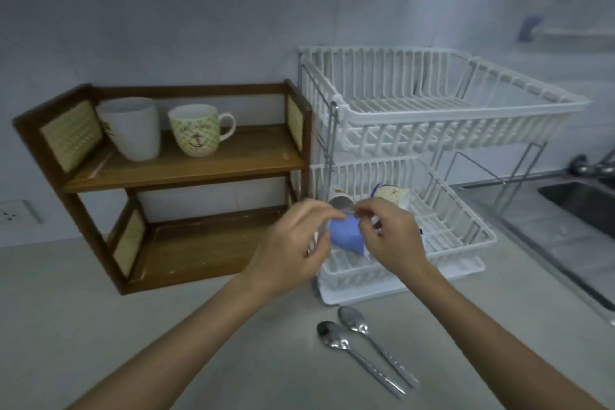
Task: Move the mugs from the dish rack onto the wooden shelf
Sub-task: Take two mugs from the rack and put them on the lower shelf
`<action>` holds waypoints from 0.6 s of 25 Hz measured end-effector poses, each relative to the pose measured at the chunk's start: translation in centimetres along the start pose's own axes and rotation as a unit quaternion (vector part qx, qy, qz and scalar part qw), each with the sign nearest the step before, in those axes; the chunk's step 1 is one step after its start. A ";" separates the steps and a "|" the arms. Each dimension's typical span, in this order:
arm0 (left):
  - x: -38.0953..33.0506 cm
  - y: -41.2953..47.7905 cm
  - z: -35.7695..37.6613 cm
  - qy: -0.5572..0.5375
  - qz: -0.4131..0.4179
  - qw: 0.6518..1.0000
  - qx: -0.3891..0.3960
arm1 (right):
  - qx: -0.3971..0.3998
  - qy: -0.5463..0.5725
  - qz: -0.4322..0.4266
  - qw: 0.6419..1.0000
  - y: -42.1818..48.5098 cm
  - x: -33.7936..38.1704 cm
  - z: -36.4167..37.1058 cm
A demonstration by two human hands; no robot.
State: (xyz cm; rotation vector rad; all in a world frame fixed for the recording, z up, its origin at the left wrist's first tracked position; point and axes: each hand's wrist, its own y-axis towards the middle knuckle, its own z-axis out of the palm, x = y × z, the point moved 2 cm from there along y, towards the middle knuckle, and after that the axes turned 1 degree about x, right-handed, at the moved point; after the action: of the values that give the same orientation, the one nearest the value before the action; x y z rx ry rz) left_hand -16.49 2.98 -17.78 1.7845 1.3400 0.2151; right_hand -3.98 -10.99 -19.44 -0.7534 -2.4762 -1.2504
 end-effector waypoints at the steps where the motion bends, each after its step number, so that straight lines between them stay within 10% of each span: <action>1: -0.5 0.4 1.8 -0.006 0.010 1.000 0.023 | 0.025 -0.007 0.053 0.998 -0.3 -2.9 -0.4; 9: 3.3 4.8 14.9 0.227 -0.189 0.897 0.330 | 0.363 -0.138 0.248 0.888 -0.9 -20.8 -1.5; 15: 5.8 6.5 19.3 0.407 -0.152 0.778 0.455 | 0.316 0.017 0.326 0.891 2.2 -24.2 -0.1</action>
State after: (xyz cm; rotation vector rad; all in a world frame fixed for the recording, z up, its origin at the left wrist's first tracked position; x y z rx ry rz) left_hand 1.81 -2.60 -26.83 2.2956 2.6774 0.1721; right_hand 17.29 -17.96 -28.83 -1.1897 -2.0918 -0.1930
